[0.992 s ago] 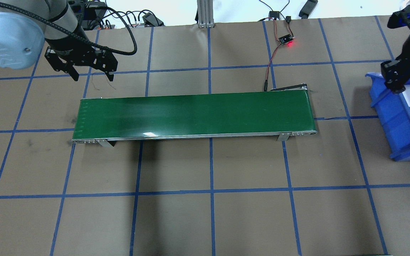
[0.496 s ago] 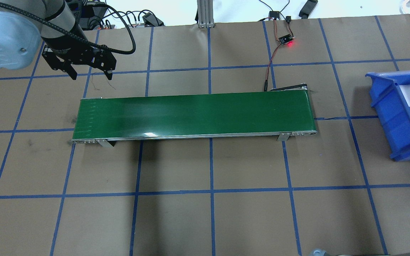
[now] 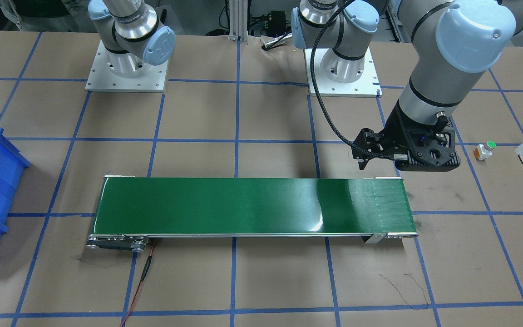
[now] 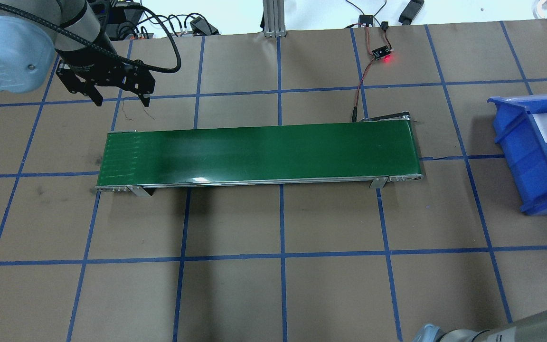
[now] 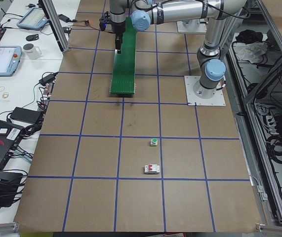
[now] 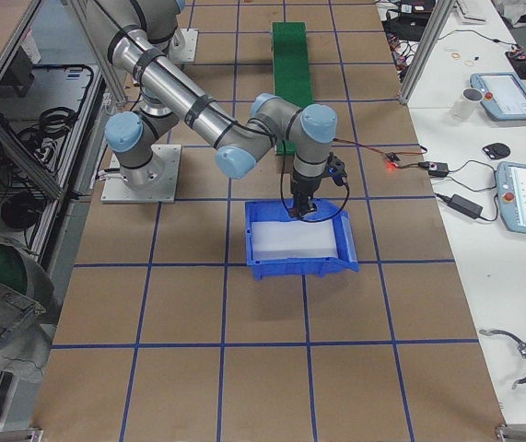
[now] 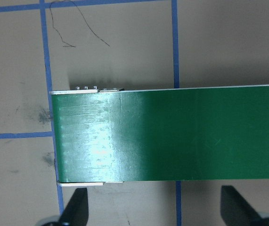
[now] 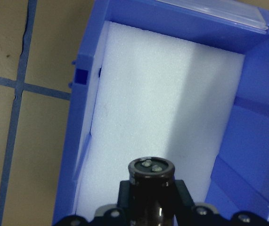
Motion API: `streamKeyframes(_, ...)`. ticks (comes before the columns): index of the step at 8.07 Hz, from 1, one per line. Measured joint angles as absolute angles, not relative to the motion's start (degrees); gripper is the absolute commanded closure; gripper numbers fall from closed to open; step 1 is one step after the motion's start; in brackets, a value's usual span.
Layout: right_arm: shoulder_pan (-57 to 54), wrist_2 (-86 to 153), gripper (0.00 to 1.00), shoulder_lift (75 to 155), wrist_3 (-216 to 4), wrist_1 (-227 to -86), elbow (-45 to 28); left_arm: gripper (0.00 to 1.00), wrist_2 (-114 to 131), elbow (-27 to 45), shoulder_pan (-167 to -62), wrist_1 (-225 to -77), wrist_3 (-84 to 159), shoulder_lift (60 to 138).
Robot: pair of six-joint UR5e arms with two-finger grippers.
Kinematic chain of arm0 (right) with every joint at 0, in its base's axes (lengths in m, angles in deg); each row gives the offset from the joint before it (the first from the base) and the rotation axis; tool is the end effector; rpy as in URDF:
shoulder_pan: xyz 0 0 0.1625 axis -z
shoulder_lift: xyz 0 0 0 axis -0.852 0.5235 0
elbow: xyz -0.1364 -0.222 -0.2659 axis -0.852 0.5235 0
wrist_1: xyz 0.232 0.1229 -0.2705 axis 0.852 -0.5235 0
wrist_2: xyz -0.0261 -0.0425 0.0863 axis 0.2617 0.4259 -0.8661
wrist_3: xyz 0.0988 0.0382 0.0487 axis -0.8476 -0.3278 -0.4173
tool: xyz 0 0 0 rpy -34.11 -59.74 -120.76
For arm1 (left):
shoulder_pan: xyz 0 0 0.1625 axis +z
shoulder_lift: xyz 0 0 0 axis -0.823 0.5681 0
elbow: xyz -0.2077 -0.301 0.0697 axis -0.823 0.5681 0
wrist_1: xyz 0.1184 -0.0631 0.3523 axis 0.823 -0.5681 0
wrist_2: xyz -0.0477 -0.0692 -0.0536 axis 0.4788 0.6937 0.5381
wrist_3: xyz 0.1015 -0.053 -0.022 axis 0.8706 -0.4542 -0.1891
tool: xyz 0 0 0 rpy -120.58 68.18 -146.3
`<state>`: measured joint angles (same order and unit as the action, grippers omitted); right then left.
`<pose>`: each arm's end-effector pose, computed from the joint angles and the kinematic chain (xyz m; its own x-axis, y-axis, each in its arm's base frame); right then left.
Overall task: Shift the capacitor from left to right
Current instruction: 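Lower the capacitor into the foam-lined bin and open the right gripper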
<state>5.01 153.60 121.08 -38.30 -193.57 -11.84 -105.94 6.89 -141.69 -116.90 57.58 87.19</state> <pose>-0.2192 -0.4954 0.2878 -0.9610 -0.2517 0.1146 -0.2456 0.9672 0.0643 -0.0945 -0.5120 0.3771 -0.9982 0.0273 -0.0542 0.0285 0.9993 -0.0225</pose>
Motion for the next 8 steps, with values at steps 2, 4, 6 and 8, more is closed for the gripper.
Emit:
streamKeyframes(2, 5.53, 152.64, 1.0, 119.14, -37.52, -194.7, -11.88, 0.0, -105.95, 6.89, -141.69, -116.87, 57.6, 87.21)
streamKeyframes(4, 5.91, 152.39, 1.0, 117.56, -37.34, -194.92, -11.98, 0.0, -105.95, 6.9, -141.72, -116.87, 57.65, 87.21)
streamKeyframes(6, 6.32, 152.35, 1.0, 115.94, -37.27, -195.7, -12.07, 0.0, -105.95, 7.01, -141.72, -116.87, 57.69, 87.27)
streamKeyframes(8, 7.1, 151.85, 1.0, 114.04, -37.23, -196.61, -12.26, 0.0, -105.95, 7.12, -141.76, -116.87, 57.76, 87.34)
